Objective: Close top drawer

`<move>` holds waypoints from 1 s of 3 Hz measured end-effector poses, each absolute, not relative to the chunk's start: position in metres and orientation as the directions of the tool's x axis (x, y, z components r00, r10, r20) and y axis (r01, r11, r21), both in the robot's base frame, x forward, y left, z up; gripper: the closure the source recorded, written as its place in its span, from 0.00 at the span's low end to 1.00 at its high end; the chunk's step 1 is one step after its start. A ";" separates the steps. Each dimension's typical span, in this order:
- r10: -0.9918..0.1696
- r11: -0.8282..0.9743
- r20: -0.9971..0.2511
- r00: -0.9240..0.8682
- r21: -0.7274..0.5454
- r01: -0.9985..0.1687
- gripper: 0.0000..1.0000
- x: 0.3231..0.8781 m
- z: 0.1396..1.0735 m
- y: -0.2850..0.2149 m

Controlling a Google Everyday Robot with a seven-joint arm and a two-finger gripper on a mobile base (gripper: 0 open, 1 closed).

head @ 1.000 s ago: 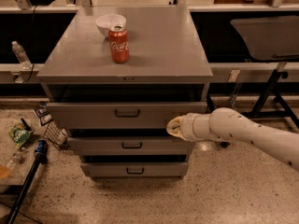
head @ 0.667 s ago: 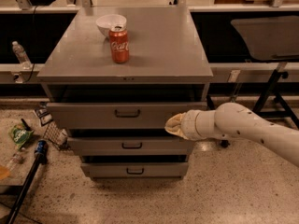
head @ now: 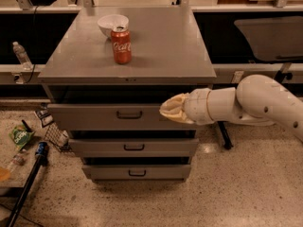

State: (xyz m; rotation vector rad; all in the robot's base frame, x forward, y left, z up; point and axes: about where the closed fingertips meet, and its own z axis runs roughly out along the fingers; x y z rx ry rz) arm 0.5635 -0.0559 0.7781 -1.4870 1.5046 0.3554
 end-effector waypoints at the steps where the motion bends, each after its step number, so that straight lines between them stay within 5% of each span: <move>1: -0.562 0.216 -0.776 0.288 -0.473 -0.854 1.00 0.554 0.838 -0.048; 3: -0.555 0.210 -0.776 0.299 -0.479 -0.852 0.60 0.552 0.842 -0.043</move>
Offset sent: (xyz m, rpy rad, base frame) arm -0.0088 0.0076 0.0546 0.0511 -0.0860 0.0255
